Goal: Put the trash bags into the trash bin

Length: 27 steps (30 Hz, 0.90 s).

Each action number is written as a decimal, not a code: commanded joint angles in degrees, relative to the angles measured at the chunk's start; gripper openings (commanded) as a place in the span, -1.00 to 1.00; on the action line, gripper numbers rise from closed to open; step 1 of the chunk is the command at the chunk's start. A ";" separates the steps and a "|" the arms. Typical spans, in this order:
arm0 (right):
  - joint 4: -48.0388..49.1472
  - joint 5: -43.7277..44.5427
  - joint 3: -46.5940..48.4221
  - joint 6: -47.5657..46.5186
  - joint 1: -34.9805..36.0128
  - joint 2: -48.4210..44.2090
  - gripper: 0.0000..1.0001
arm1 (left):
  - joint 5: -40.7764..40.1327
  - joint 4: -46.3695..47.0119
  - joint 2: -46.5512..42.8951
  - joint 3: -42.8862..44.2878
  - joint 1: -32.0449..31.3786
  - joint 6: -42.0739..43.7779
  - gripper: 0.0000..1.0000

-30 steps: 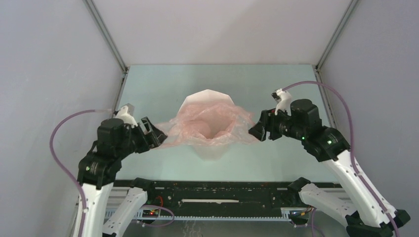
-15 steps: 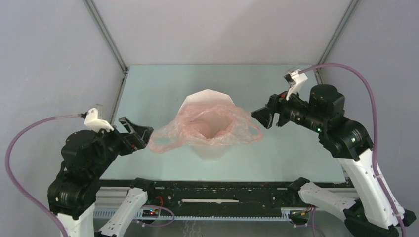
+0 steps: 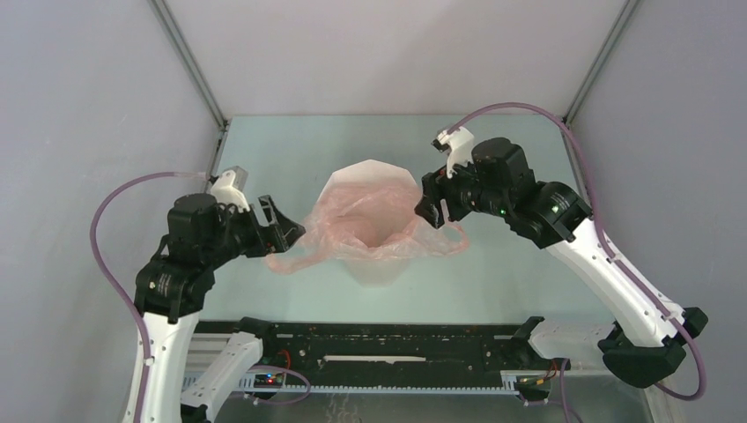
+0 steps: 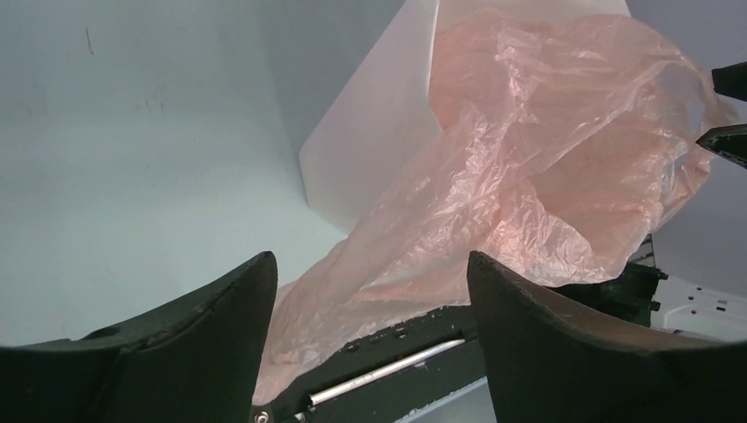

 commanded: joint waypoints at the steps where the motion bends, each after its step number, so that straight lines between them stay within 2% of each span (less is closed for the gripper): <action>1: 3.40 4.88 2.18 0.07 0.72 0.60 0.43 | 0.41 4.77 1.02 -0.97 0.31 -0.62 0.63; 4: 6.23 7.82 1.09 1.18 0.37 1.14 0.24 | -0.77 5.61 2.63 -0.64 0.31 -1.03 0.54; 8: 8.79 8.14 0.50 2.58 -0.60 2.28 -0.07 | 0.51 6.08 5.30 -0.09 0.31 -0.89 0.71; 13: 9.93 2.30 2.06 2.91 -2.03 5.23 0.07 | 3.45 3.76 4.14 -0.38 0.31 -0.30 0.84; 14: 9.75 1.81 2.55 2.87 -2.10 5.86 0.06 | 5.01 3.64 3.47 -0.79 0.31 -0.29 0.86; 16: 10.29 0.65 2.78 2.85 -2.20 6.58 -0.10 | 7.57 3.87 2.06 -1.72 0.31 -0.39 0.86; 20: 11.89 0.19 2.77 4.40 -3.01 7.10 -0.44 | 8.28 3.13 0.88 -2.98 0.31 -1.31 0.76; 24: 13.29 -2.83 2.52 7.08 -5.06 7.58 -0.74 | 8.02 5.24 0.22 -4.91 0.31 -2.01 0.74; 25: 13.47 -3.45 2.47 7.62 -5.60 7.74 -0.83 | 7.34 5.27 1.03 -4.73 0.31 -1.53 0.66; 27: 13.84 -4.18 2.28 8.39 -6.29 8.09 -1.00 | 5.49 4.94 3.30 -3.78 0.31 -1.12 0.30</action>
